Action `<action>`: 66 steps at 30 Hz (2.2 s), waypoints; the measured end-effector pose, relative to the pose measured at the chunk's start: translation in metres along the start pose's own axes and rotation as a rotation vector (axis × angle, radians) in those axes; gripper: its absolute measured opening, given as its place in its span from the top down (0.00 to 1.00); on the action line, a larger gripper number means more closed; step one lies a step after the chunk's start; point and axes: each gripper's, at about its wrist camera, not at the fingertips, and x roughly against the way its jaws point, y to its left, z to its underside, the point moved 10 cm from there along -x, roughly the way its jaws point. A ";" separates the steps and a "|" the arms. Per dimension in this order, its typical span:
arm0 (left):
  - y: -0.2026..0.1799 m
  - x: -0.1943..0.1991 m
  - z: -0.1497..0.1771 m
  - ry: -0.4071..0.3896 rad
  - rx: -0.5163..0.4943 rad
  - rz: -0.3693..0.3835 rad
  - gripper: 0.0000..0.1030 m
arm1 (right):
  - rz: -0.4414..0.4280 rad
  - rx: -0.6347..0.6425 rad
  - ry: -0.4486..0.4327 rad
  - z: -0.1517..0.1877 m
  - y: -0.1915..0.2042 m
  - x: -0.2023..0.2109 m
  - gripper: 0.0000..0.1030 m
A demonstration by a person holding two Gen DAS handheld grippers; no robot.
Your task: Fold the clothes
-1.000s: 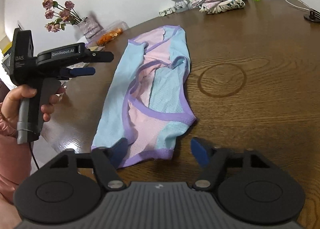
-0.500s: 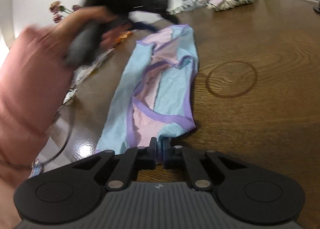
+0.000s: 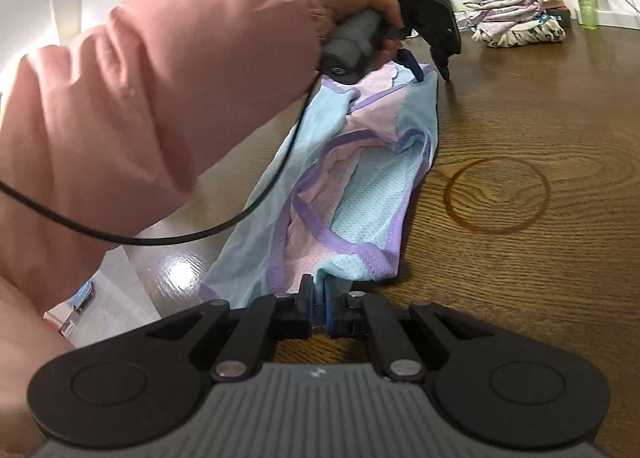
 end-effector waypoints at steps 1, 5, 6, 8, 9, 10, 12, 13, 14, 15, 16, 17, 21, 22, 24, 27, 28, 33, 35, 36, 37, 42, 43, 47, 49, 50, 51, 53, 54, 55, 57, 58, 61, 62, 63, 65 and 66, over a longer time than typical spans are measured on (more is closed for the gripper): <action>0.000 -0.001 -0.001 -0.003 0.004 -0.002 0.73 | -0.004 0.001 -0.001 0.000 0.000 0.000 0.95; 0.001 -0.001 -0.001 -0.017 0.021 0.012 0.96 | -0.018 -0.003 -0.004 0.001 0.000 0.001 0.95; 0.001 -0.001 -0.001 -0.020 0.025 0.015 0.96 | -0.019 -0.004 -0.005 0.002 0.000 0.002 0.95; 0.001 -0.001 -0.001 -0.026 0.034 0.021 0.98 | -0.020 -0.005 -0.008 0.002 0.000 0.003 0.95; 0.002 -0.001 -0.001 -0.028 0.041 0.024 0.99 | -0.019 -0.005 -0.010 0.002 0.001 0.003 0.95; 0.003 0.000 -0.001 -0.030 0.051 0.029 0.99 | -0.018 -0.004 -0.011 0.002 0.001 0.003 0.95; 0.007 0.000 0.000 -0.032 0.067 0.034 1.00 | -0.016 -0.002 -0.013 0.003 0.002 0.004 0.95; 0.008 0.001 0.001 -0.033 0.072 0.038 1.00 | -0.015 -0.001 -0.014 0.003 0.002 0.004 0.95; 0.008 0.001 0.001 -0.035 0.075 0.045 1.00 | -0.013 0.000 -0.015 0.003 0.003 0.004 0.95; 0.009 0.002 0.001 -0.038 0.079 0.052 1.00 | -0.012 0.001 -0.015 0.003 0.003 0.004 0.95; 0.010 0.003 0.001 -0.041 0.082 0.059 1.00 | -0.010 0.001 -0.015 0.002 0.003 0.003 0.95; 0.011 0.004 0.000 -0.046 0.088 0.069 1.00 | -0.007 0.001 -0.016 0.002 0.003 0.003 0.95; 0.018 0.015 -0.007 -0.078 0.106 0.105 1.00 | 0.007 0.005 -0.019 0.001 0.003 0.005 0.95; 0.020 0.018 -0.008 -0.085 0.109 0.112 1.00 | 0.010 0.007 -0.020 0.000 0.003 0.005 0.95; 0.025 0.024 -0.012 -0.099 0.119 0.134 1.00 | 0.018 0.012 -0.021 -0.001 0.004 0.006 0.95; 0.039 0.035 -0.013 -0.121 0.151 0.176 1.00 | 0.031 0.027 -0.021 -0.002 0.007 0.007 0.95; 0.048 0.039 -0.012 -0.130 0.167 0.193 1.00 | 0.036 0.035 -0.021 -0.003 0.008 0.007 0.95; 0.095 0.058 -0.005 -0.177 0.247 0.276 1.00 | 0.078 0.135 -0.018 -0.011 0.025 0.012 0.96; 0.114 0.066 -0.002 -0.196 0.279 0.310 1.00 | 0.103 0.206 -0.005 -0.014 0.036 0.013 0.96; 0.123 0.070 0.000 -0.206 0.295 0.326 1.00 | 0.116 0.253 0.006 -0.016 0.043 0.012 0.96; 0.133 0.074 0.001 -0.215 0.311 0.343 1.00 | 0.129 0.303 0.019 -0.018 0.050 0.012 0.96; 0.182 0.090 0.011 -0.262 0.379 0.416 1.00 | 0.160 0.556 0.095 -0.019 0.093 0.001 0.96; 0.194 0.088 0.015 -0.264 0.389 0.418 1.00 | 0.161 0.609 0.115 -0.018 0.102 -0.003 0.96; 0.229 0.064 0.038 -0.234 0.441 0.429 1.00 | 0.137 0.766 0.221 -0.002 0.132 -0.028 0.96; 0.237 0.049 0.049 -0.209 0.443 0.435 1.00 | 0.134 0.792 0.278 0.007 0.136 -0.043 0.96; 0.240 0.043 0.054 -0.202 0.442 0.436 1.00 | 0.134 0.800 0.306 0.011 0.137 -0.050 0.96; 0.242 0.038 0.057 -0.197 0.444 0.440 1.00 | 0.138 0.799 0.324 0.014 0.136 -0.055 0.96; 0.243 0.032 0.061 -0.197 0.451 0.458 1.00 | 0.144 0.794 0.350 0.018 0.133 -0.061 0.96; 0.244 0.030 0.062 -0.200 0.452 0.466 1.00 | 0.147 0.791 0.357 0.019 0.131 -0.062 0.96; 0.245 0.028 0.063 -0.202 0.453 0.471 1.00 | 0.149 0.787 0.365 0.020 0.130 -0.063 0.96; 0.247 0.025 0.064 -0.203 0.452 0.479 1.00 | 0.154 0.780 0.380 0.022 0.127 -0.066 0.96; 0.246 0.024 0.064 -0.203 0.452 0.481 1.00 | 0.154 0.778 0.382 0.025 0.127 -0.064 0.96; 0.247 0.022 0.066 -0.205 0.455 0.483 1.00 | 0.151 0.777 0.392 0.030 0.127 -0.062 0.96; 0.247 0.021 0.067 -0.204 0.457 0.482 1.00 | 0.149 0.778 0.398 0.030 0.126 -0.063 0.96; 0.247 0.019 0.068 -0.201 0.460 0.480 1.00 | 0.147 0.778 0.404 0.031 0.126 -0.064 0.96; 0.248 0.017 0.069 -0.204 0.464 0.475 1.00 | 0.132 0.765 0.411 0.030 0.125 -0.063 0.96; 0.249 0.016 0.070 -0.206 0.470 0.481 1.00 | 0.120 0.752 0.413 0.029 0.125 -0.061 0.96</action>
